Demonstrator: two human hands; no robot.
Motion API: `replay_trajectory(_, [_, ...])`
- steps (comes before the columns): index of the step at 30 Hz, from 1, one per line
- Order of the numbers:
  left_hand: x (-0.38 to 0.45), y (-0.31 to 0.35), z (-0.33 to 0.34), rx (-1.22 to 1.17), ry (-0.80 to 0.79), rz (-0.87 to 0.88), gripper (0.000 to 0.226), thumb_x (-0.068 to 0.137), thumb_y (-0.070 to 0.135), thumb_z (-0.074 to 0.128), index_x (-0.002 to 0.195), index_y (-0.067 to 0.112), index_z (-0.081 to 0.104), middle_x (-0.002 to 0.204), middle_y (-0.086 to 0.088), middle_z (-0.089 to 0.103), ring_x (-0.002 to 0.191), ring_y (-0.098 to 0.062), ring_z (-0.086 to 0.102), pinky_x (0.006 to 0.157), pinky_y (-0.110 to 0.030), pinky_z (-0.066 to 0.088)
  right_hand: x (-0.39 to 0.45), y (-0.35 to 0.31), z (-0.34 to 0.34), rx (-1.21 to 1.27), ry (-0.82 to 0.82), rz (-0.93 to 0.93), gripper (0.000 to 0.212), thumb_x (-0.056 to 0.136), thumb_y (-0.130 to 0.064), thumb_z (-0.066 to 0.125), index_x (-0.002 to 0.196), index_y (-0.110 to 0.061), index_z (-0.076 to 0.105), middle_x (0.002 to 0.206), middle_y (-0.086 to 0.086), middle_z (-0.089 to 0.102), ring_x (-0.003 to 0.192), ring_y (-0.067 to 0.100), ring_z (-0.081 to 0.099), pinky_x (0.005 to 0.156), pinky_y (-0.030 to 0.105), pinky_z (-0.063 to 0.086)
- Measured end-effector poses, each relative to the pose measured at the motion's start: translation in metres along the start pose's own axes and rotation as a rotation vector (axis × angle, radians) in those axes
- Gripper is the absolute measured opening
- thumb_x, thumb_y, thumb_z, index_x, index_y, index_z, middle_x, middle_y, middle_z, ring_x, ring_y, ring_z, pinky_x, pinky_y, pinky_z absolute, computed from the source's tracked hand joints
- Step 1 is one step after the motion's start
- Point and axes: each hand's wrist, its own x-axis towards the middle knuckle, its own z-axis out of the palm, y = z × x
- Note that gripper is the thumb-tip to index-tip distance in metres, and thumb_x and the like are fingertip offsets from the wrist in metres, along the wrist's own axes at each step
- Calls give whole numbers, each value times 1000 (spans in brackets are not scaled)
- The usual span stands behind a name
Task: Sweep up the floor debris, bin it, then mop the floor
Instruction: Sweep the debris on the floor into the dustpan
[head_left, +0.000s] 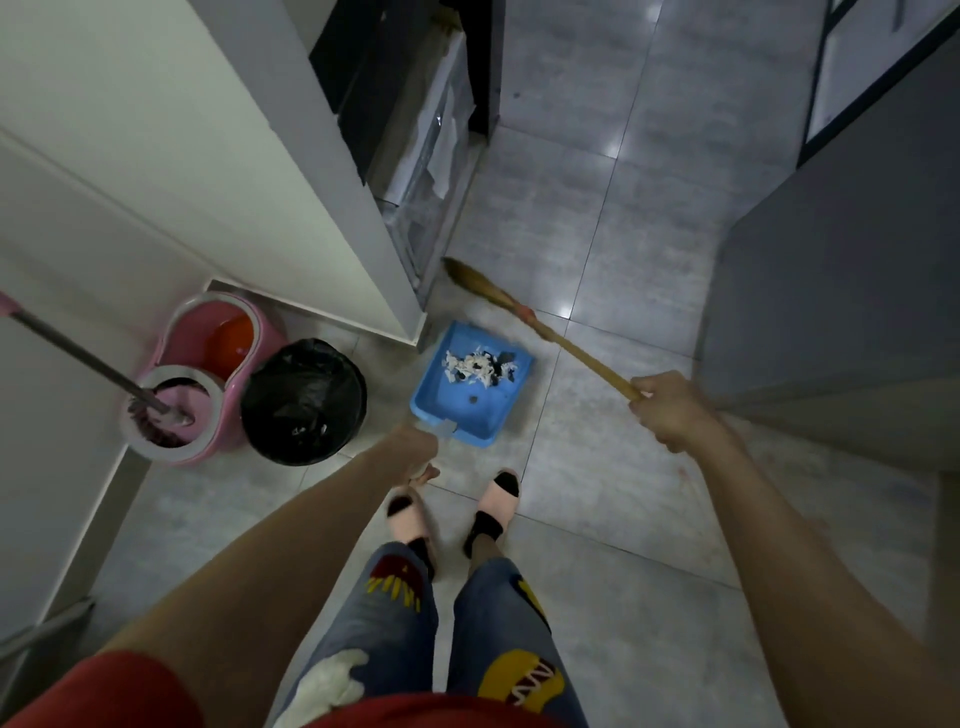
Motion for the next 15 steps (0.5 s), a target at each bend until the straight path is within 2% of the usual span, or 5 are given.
replay_trajectory(3, [-18,-16,-5,2,-6,4,17,96,2,43,79,3,45,70,-12,48,63,-19,57,26,-11,36,-46,3,37,143,16,46,31,89,-3,43,111,-8,65,71,10,58,50,22,53,42,23,43])
replay_trajectory(5, [-30,-34,-11,9,-26,29,3,95,0,43,95,1,46,77,-15,48,58,-20,51,26,-11,35,-78,7,61,296,32,83,31,87,1,43,107,-4,65,69,11,60,52,22,57,47,28,53])
replay_trajectory(7, [-37,-53,-23,28,-39,90,9,93,-2,44,102,1,43,85,-19,49,55,-21,49,28,-11,36,-108,14,84,340,67,84,27,86,1,45,104,-7,63,74,13,65,61,24,64,59,35,60])
replay_trajectory(10, [-51,-85,-40,62,-33,146,9,92,-2,47,101,-1,45,83,-21,52,54,-21,51,32,-14,39,-158,27,116,278,132,55,24,86,-3,48,104,-19,50,88,9,62,76,25,62,60,34,55])
replay_trajectory(15, [-72,-141,-62,77,-16,226,11,90,-2,47,101,0,46,71,-15,48,52,-19,51,40,-20,44,-226,47,155,281,208,18,27,93,-12,44,117,-23,47,81,3,57,63,19,56,52,27,46])
